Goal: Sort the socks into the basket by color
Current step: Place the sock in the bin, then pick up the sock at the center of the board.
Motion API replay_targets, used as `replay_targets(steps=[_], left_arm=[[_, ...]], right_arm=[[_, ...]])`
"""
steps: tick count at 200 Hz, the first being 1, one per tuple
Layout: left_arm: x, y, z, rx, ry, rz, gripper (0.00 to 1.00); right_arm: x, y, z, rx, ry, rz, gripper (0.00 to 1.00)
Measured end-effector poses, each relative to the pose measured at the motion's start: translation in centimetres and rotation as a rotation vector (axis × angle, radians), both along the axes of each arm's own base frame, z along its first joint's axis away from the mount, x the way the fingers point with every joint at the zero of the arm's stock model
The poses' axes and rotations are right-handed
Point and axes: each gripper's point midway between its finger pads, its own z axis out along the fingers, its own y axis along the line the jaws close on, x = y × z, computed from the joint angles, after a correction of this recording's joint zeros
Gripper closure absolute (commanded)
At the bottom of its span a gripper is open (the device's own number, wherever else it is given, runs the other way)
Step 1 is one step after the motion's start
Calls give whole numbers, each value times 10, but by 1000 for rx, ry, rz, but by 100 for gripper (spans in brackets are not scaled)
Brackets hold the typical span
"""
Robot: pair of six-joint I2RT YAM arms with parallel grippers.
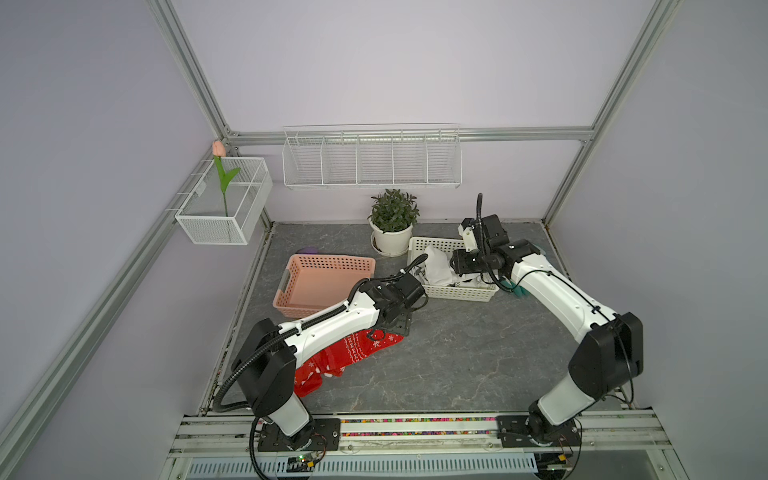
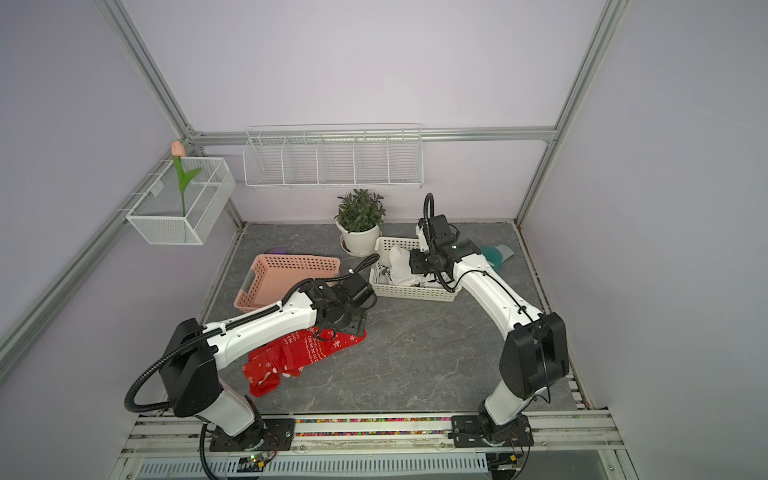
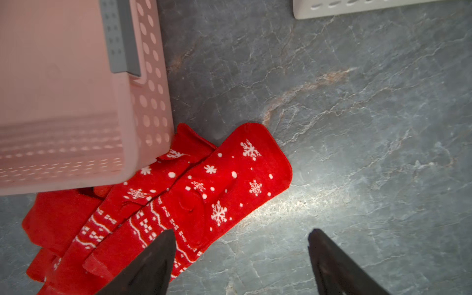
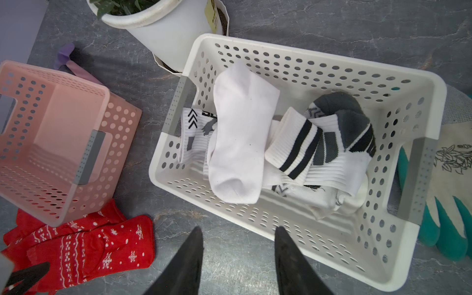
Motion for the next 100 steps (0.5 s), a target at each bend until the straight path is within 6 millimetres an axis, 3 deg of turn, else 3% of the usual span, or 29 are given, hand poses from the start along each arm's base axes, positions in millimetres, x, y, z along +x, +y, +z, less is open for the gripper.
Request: replay_targets(steps=[27, 100], left_arm=[[-6, -4, -17, 3, 54, -27, 31], [-20, 3, -58, 87, 167, -42, 34]], right_arm=[[-1, -1, -3, -2, 6, -1, 53], [-2, -1, 0, 1, 1, -2, 53]])
